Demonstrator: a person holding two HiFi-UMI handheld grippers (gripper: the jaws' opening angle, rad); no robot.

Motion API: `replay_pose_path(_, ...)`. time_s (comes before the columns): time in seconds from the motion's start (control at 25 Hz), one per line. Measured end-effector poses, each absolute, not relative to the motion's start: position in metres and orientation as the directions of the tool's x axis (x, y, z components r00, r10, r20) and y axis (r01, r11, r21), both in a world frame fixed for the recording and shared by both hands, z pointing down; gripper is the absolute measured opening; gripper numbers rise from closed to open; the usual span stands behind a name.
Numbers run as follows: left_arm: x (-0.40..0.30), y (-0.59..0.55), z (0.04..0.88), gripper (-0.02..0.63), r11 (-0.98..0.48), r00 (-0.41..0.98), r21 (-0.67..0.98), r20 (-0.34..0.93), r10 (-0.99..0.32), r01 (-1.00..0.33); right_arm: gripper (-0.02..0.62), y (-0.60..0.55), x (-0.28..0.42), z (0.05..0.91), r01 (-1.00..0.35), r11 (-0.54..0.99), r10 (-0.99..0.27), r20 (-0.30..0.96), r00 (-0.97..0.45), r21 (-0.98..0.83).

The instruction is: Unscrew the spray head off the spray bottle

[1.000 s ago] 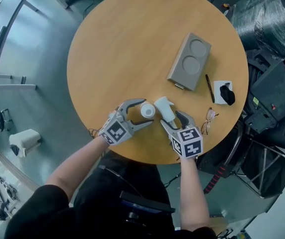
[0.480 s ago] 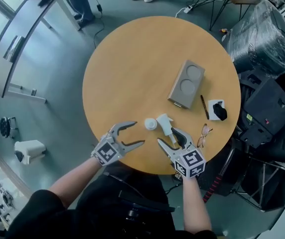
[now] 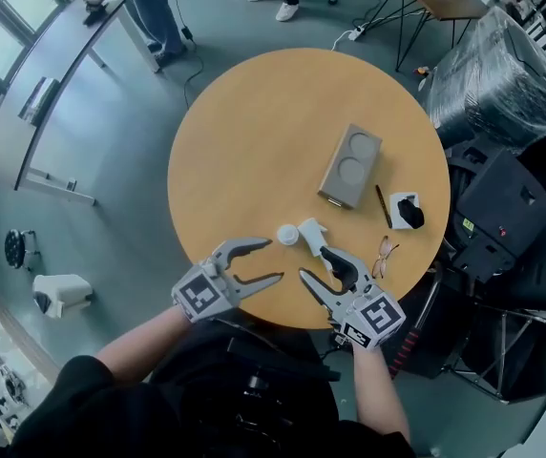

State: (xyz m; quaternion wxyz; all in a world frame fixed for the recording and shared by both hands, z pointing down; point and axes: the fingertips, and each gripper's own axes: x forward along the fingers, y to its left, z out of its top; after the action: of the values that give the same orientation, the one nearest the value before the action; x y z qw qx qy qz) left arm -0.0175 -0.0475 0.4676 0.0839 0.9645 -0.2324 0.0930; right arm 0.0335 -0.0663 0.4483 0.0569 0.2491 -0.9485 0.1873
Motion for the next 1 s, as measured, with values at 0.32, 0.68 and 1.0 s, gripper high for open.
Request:
replay_pose_path(0.32, -0.008, -0.038, 0.381, 0.088, -0.899, 0.905, 0.124, 0.125, -0.406, -0.42, 0.035, -0.05, 0.045, 0.359, -0.483, 0.848, -0.487, 0.038, -0.873, -0.217)
replay_pose_path(0.68, -0.004, -0.023, 0.334, 0.023, -0.906, 0.921, 0.17, 0.122, -0.37, -0.387, 0.006, -0.033, 0.042, 0.306, -0.473, 0.867, -0.482, -0.025, -0.876, -0.159)
replay_pose_path(1.0, -0.002, -0.02, 0.316, 0.023, -0.906, 0.919, 0.16, 0.106, -0.38, -0.393, 0.005, -0.021, 0.042, 0.297, -0.49, 0.862, -0.496, -0.021, -0.868, -0.131)
